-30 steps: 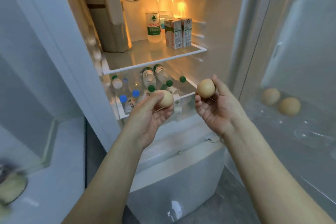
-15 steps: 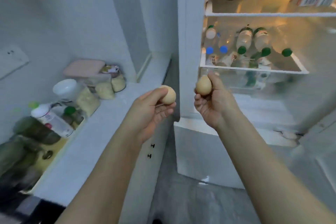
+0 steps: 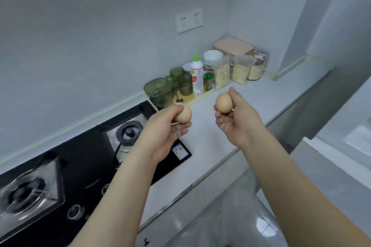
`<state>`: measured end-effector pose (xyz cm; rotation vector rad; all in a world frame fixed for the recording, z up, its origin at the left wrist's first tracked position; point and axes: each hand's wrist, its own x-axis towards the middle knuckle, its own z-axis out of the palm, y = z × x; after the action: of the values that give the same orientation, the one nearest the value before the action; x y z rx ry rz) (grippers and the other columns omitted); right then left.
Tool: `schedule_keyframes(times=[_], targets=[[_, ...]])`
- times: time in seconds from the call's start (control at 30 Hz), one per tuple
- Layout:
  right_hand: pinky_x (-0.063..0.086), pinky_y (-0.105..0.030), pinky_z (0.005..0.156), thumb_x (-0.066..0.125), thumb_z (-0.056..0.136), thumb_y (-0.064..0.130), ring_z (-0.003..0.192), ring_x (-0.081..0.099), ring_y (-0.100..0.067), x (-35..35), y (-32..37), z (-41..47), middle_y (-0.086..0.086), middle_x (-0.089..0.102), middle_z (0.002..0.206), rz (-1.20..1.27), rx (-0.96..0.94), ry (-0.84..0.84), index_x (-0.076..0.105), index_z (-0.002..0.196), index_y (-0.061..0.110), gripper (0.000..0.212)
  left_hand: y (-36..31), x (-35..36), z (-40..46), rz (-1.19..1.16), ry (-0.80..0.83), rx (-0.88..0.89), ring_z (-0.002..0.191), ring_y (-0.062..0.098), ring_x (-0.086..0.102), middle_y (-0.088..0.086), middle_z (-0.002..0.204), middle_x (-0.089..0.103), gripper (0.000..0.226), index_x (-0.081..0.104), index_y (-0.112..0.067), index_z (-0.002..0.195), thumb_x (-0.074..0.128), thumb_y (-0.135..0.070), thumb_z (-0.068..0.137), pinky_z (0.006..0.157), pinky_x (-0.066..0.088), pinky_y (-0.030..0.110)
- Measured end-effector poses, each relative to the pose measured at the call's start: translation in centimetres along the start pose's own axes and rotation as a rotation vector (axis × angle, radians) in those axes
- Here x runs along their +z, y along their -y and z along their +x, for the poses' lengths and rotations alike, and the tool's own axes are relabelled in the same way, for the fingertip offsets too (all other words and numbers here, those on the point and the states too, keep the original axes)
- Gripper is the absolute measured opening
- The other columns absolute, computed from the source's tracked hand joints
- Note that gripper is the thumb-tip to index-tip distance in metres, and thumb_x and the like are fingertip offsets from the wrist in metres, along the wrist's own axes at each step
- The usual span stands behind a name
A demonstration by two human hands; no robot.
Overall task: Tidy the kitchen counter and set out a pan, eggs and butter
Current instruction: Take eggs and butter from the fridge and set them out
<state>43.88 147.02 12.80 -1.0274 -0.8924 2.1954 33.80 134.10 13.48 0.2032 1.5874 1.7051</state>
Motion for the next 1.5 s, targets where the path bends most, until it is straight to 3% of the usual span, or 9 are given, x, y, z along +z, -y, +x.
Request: schedule_keyframes(times=[0.17,0.27,0.33,0.5,0.7,0.9,1.23,1.5], targets=[[0.039,-0.021,0.054,0.056,0.093,0.045,0.052,0.046,-0.013,8.3,-7.7,-5.7,-0.008,0.053,0.071,-0.053,0.054,0.172,0.058,0.091,0.011,0.034,-0.2,-11.6,-6.4,-0.081,-0.154,0.062,0.077,0.02,0.066,0.011,0.087,0.069,0.02,0.063,-0.006,0.107,0.058,-0.02,0.094,0.086,0.054,0.037],[0.043,-0.019,0.051,0.054,0.094,0.046,0.052,0.048,-0.012,12.6,-12.7,-9.9,-0.007,0.055,0.071,-0.098,0.098,0.267,0.057,0.094,0.01,0.036,0.1,-18.4,-11.4,-0.105,-0.242,0.093,0.077,0.018,0.067,0.012,0.09,0.07,0.016,0.064,-0.007,0.103,0.058,-0.019,0.094,0.075,0.056,0.031],[0.044,-0.018,0.049,0.051,0.097,0.045,0.053,0.049,-0.012,15.7,-16.5,-12.9,-0.009,0.058,0.072,-0.137,0.162,0.333,0.056,0.093,0.009,0.037,0.4,-23.1,-15.3,-0.141,-0.317,0.116,0.081,0.019,0.068,0.013,0.092,0.07,0.016,0.064,-0.007,0.103,0.058,-0.019,0.094,0.076,0.057,0.03],[0.037,-0.019,0.041,0.037,0.102,0.038,0.05,0.048,-0.013,21.8,-25.4,-20.2,-0.013,0.06,0.075,-0.195,0.36,0.5,0.05,0.119,0.004,0.041,2.2,-33.4,-24.7,-0.226,-0.473,0.174,0.085,0.021,0.07,0.014,0.098,0.07,0.023,0.064,-0.006,0.11,0.06,-0.023,0.094,0.075,0.056,0.031],[0.031,-0.023,0.049,0.033,0.098,0.028,0.051,0.044,-0.015,27.5,-34.7,-30.0,-0.012,0.058,0.071,-0.357,0.464,0.757,0.055,0.107,0.003,0.035,4.7,-42.9,-35.7,-0.324,-0.722,0.209,0.086,0.024,0.07,0.014,0.099,0.066,0.019,0.064,-0.008,0.104,0.06,-0.023,0.093,0.084,0.057,0.034],[0.034,-0.022,0.047,0.041,0.091,0.022,0.051,0.044,-0.016,31.6,-41.2,-37.5,-0.013,0.058,0.071,-0.524,0.509,0.935,0.053,0.097,0.005,0.022,6.7,-49.4,-43.8,-0.442,-0.907,0.264,0.082,0.024,0.071,0.014,0.1,0.064,0.019,0.064,-0.007,0.102,0.061,-0.023,0.092,0.077,0.057,0.031],[0.043,-0.024,0.056,0.054,0.093,0.027,0.06,0.053,-0.017,36.2,-49.1,-39.9,-0.011,0.059,0.081,-0.737,0.53,1.051,0.061,0.093,0.009,0.019,9.8,-56.2,-45.6,-0.569,-1.061,0.232,0.081,0.024,0.069,0.014,0.097,0.065,0.018,0.064,-0.007,0.1,0.06,-0.022,0.092,0.076,0.055,0.031],[0.046,-0.024,0.061,0.06,0.093,0.028,0.062,0.058,-0.016,43.4,-52.0,-37.7,-0.005,0.061,0.071,-0.761,0.525,1.132,0.064,0.088,0.009,0.02,6.1,-62.8,-43.1,-0.543,-1.162,0.248,0.078,0.023,0.067,0.015,0.097,0.063,0.024,0.062,-0.006,0.109,0.061,-0.022,0.092,0.073,0.056,0.031]])
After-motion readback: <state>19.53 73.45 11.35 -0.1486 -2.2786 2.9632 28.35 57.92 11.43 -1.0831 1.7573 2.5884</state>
